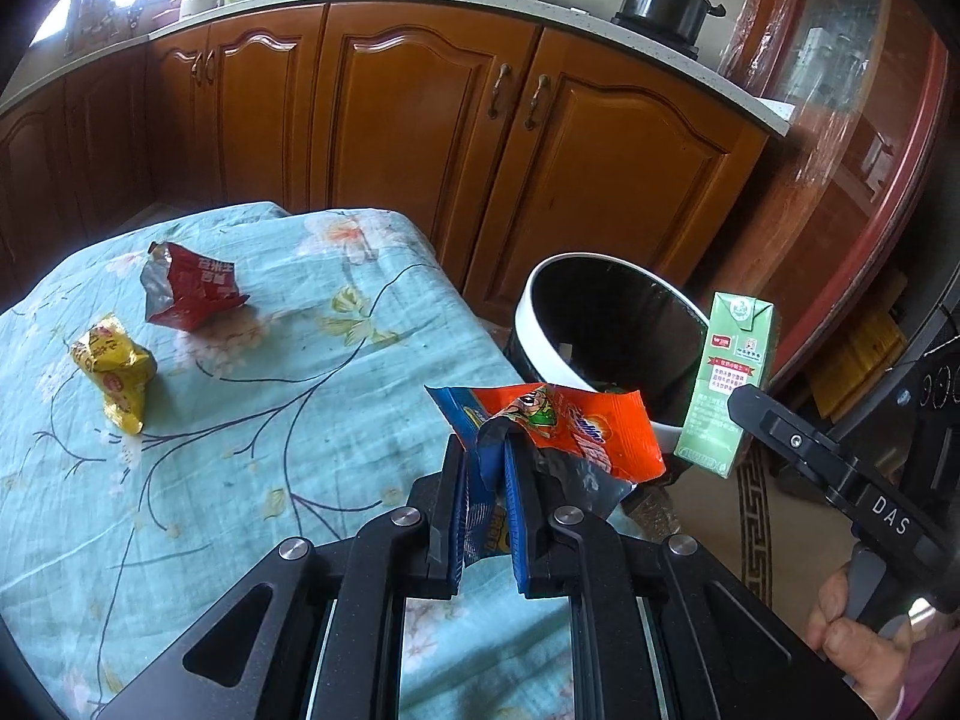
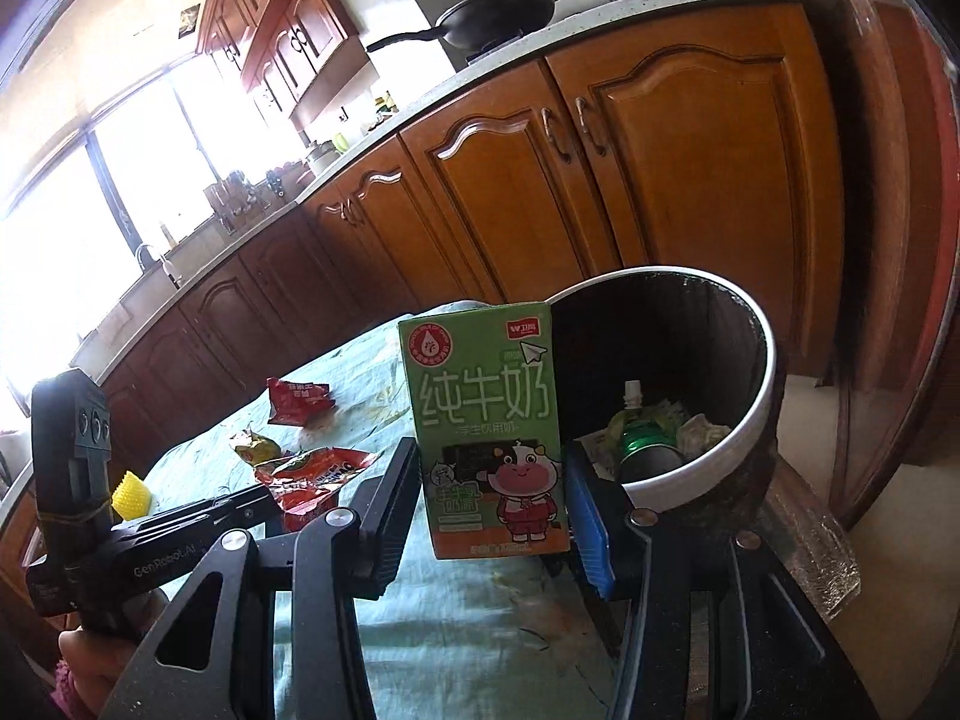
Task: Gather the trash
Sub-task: 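Carry the snack bag and milk carton over the black bin, then open both tools to drop the snack bag and carton into the bin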
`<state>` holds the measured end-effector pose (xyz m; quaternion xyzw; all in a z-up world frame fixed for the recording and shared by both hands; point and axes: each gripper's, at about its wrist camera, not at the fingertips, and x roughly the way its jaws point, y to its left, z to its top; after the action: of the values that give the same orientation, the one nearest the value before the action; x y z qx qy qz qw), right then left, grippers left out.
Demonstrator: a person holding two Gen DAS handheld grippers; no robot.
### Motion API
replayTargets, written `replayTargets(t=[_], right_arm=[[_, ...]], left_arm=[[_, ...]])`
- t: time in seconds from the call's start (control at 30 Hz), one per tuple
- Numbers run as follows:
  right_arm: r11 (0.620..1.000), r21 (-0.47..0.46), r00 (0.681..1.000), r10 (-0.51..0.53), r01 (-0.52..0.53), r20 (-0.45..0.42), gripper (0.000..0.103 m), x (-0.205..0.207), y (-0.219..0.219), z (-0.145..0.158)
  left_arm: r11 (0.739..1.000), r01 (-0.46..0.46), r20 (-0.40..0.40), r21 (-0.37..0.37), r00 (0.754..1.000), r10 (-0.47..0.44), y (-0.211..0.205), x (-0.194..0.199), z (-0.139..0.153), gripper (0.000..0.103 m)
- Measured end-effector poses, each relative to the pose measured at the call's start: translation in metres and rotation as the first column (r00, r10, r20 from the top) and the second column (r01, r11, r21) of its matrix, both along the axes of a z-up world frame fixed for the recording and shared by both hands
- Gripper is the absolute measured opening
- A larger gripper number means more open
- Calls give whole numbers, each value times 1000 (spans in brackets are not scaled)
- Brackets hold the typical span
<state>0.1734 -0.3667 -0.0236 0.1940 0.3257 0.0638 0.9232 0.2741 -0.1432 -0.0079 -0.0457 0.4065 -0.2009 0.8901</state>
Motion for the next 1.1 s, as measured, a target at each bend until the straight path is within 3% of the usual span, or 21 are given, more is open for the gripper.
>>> replayTargets(t=[0.57, 1.1], right_arm=[[997, -1, 997, -75, 75, -3, 48, 4, -34, -1], [994, -51, 995, -94, 92, -41, 48, 37, -55, -5]], left_arm=[[998, 53, 15, 33, 998, -53, -51, 35, 1, 10], [993, 91, -18, 73, 996, -90, -95, 79, -10, 11]])
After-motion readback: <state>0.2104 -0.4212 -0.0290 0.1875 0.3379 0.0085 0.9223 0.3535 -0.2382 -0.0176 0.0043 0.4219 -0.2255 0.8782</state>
